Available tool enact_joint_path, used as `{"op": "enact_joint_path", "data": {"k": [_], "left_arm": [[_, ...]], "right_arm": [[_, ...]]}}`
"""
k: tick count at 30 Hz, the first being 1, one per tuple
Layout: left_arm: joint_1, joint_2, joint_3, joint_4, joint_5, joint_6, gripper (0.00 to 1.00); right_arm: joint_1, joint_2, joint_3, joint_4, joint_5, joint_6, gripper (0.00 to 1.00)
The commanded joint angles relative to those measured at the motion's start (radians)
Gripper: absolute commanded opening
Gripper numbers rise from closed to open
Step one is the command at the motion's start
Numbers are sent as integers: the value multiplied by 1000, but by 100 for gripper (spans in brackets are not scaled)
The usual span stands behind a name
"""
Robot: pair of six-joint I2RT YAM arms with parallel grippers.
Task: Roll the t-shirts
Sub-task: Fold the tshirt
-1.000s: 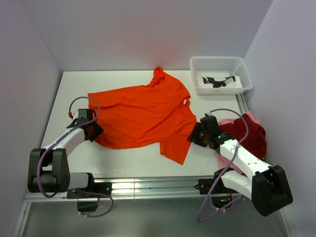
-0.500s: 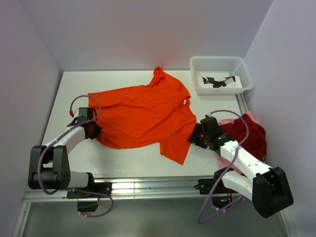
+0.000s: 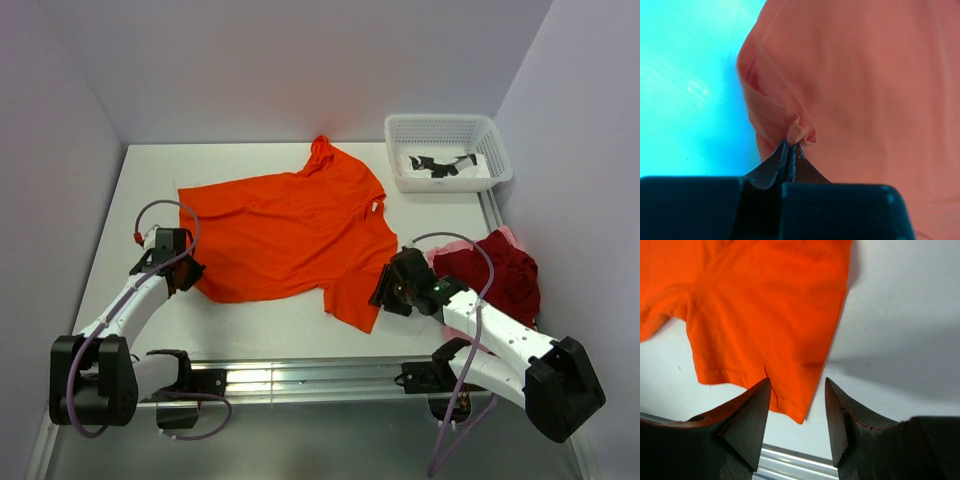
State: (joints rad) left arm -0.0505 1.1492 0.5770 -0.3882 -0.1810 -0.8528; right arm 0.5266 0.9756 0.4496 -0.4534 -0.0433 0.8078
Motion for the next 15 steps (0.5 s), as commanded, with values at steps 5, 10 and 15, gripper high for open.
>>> {"op": "enact_joint_path", "data": {"k": [5, 10, 15], "left_arm": [[-5, -77, -65, -49, -9, -97, 0], [-5, -170, -91, -84, -61, -169, 0], [-5, -189, -74, -106, -66, -170, 0]], "right_arm": [[113, -26, -31, -48, 79, 131, 53], [187, 37, -17, -62, 117, 194, 52], [246, 60, 0, -97, 146, 244, 52]]}}
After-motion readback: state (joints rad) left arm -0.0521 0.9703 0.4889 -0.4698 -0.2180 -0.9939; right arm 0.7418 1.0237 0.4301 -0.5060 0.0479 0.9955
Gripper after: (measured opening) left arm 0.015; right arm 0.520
